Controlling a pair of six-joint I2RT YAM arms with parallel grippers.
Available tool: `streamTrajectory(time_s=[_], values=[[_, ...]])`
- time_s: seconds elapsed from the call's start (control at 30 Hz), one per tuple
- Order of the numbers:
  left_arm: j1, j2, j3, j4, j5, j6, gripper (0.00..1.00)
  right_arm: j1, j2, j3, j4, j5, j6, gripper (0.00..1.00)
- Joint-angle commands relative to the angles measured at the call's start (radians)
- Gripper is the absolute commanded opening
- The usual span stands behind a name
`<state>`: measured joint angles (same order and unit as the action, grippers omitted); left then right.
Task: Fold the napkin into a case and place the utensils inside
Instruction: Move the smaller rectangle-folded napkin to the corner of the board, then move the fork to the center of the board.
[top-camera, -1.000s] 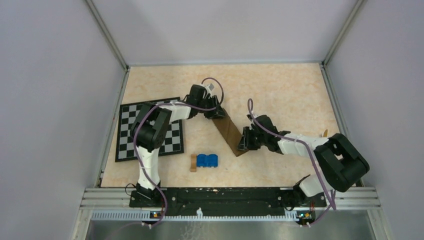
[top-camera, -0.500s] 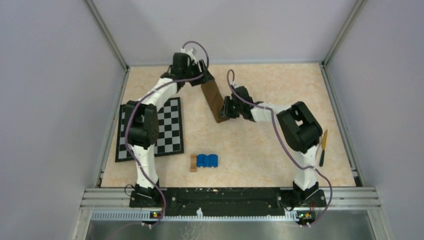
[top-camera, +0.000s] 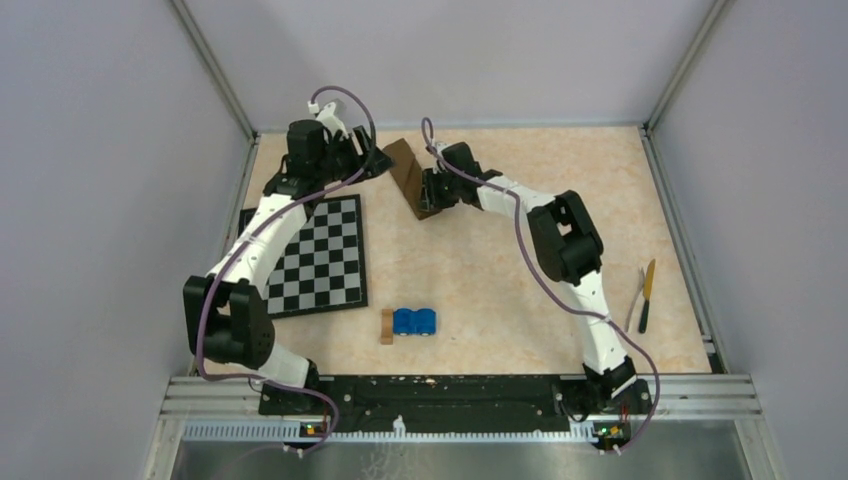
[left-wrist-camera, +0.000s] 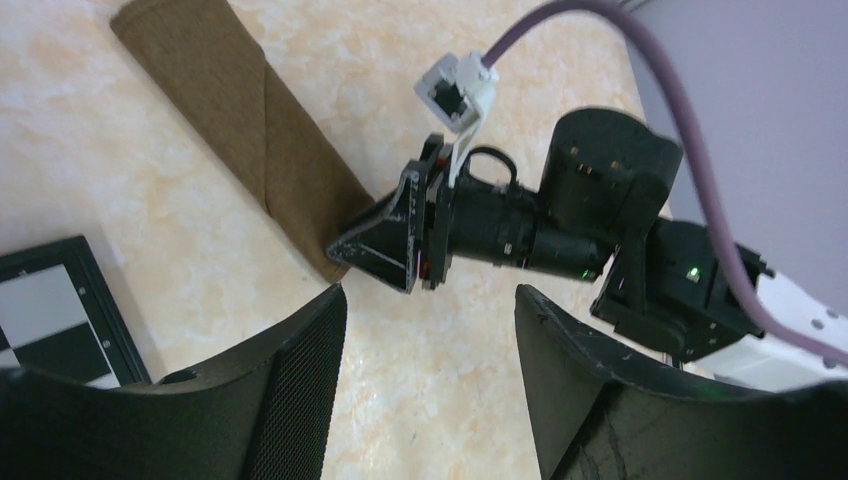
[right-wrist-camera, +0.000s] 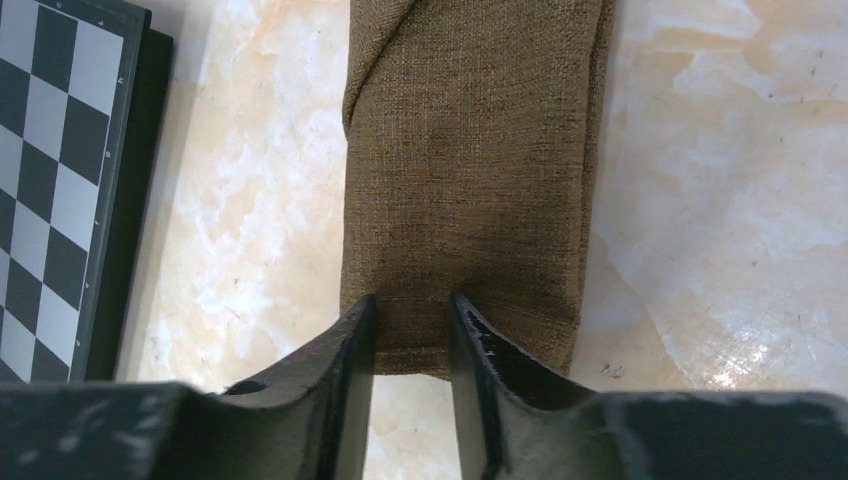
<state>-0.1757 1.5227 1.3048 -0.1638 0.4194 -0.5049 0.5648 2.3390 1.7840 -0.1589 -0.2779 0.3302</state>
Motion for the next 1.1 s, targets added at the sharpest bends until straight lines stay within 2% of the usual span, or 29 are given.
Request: streamTrajectory(time_s=[0.0, 0.03, 0.1, 0.17, 0.3, 0.43, 0.53, 0.67, 0.73, 0.87, 0.97, 1.07], values=[[0.001, -0.073, -0.06, -0.025, 0.059, 0.035, 0.68, -0.003, -0.089, 0.042, -0.179, 0.011, -0.074, 0.38], [0.001, -0.088, -0.07, -0.023, 0.069, 0.041, 0.68, -0.002, -0.124, 0.066, -0.216, 0.025, -0.073, 0.42], [0.001, -0.11, -0.084, -0.012, 0.098, 0.055, 0.68, 0.001, -0.209, 0.116, -0.311, 0.072, -0.07, 0.61], [0.001, -0.124, -0.082, 0.0, 0.141, 0.069, 0.68, 0.006, -0.321, 0.136, -0.4, 0.135, -0.077, 0.73], [-0.004, -0.135, -0.044, -0.011, 0.276, 0.077, 0.68, -0.002, -0.558, 0.05, -0.587, 0.269, -0.076, 0.78], [-0.008, -0.174, -0.064, -0.01, 0.356, 0.083, 0.68, -0.072, -0.843, -0.243, -0.675, 0.337, -0.021, 0.79], [-0.011, -0.194, -0.089, 0.018, 0.437, 0.094, 0.69, -0.224, -1.006, -0.431, -0.736, 0.357, 0.061, 0.79], [-0.011, -0.203, -0.071, -0.07, 0.476, 0.165, 0.69, -0.47, -1.176, -0.604, -0.823, 0.378, 0.19, 0.82], [-0.011, -0.225, -0.108, -0.052, 0.479, 0.176, 0.69, -0.623, -1.234, -0.694, -0.836, 0.361, 0.254, 0.89], [-0.013, -0.232, -0.156, -0.028, 0.48, 0.163, 0.69, -0.92, -1.272, -0.844, -0.818, 0.283, 0.298, 0.89], [-0.017, -0.198, -0.153, -0.005, 0.567, 0.116, 0.69, -1.01, -1.214, -0.864, -0.841, 0.35, 0.268, 0.89], [-0.028, -0.183, -0.164, 0.01, 0.592, 0.097, 0.68, -1.037, -1.167, -0.875, -0.825, 0.365, 0.239, 0.9]])
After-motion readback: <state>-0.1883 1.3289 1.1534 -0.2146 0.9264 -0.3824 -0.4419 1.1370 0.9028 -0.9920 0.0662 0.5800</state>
